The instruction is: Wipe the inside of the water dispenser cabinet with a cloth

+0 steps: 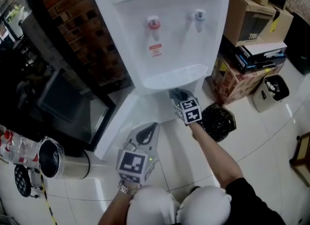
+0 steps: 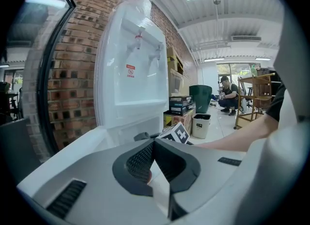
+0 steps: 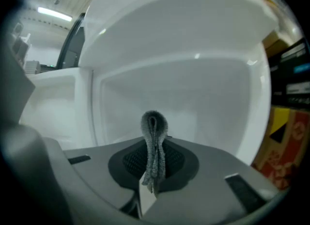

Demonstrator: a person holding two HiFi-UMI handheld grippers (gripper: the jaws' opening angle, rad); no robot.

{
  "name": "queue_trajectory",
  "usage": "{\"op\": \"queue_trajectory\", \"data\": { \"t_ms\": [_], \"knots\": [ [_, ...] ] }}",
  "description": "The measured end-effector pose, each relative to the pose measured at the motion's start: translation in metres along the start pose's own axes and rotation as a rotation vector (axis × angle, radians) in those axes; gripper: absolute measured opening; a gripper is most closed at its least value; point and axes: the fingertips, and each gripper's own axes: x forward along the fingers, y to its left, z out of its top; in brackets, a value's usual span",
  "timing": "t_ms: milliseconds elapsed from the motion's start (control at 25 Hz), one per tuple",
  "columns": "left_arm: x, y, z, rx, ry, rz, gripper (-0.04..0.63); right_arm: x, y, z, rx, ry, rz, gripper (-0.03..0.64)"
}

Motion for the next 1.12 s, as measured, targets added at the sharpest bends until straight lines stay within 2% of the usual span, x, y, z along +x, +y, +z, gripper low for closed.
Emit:
{"op": "queue_trajectory", "data": {
  "t_ms": [120, 200, 320, 400, 600, 760, 840, 1000, 1120],
  "knots": [
    [0.0, -0.003, 0.002, -0.004, -0.003, -0.011, 0.002, -0.024, -0.045, 0.031, 0.01, -0.094, -0.196, 0.021],
    [0.0, -0.004, 0.001, -0.007, -0.004, -0.013, 0.002, -0.034, -0.062, 0.04, 0.007, -0.103, -0.29, 0.021],
    [0.0, -0.006, 0.001, -0.005, -0.007, -0.02, 0.002, -0.038, -0.081, 0.031, 0.009, -0.053, -0.402, 0.021],
    [-0.001, -0.006, 0.001, -0.001, -0.009, -0.021, 0.002, -0.035, -0.09, 0.013, 0.024, 0.009, -0.44, 0.021],
    [-0.004, -0.005, 0.003, -0.005, -0.009, -0.018, 0.002, -0.026, -0.09, -0.037, 0.022, 0.185, -0.448, 0.021],
    [-0.004, -0.005, 0.001, -0.009, -0.009, -0.022, 0.002, -0.018, -0.066, -0.06, 0.03, 0.27, -0.346, 0.021],
    [-0.004, -0.007, 0.001, -0.011, -0.005, -0.026, 0.002, -0.02, -0.061, -0.054, 0.048, 0.246, -0.323, 0.021],
    [-0.003, -0.006, 0.001, -0.01, -0.015, -0.03, 0.002, -0.031, -0.073, 0.001, 0.046, 0.085, -0.377, 0.021],
    [-0.004, -0.006, 0.001, -0.01, -0.018, -0.028, 0.002, -0.034, -0.084, 0.015, 0.076, 0.056, -0.408, 0.021]
  ]
}}
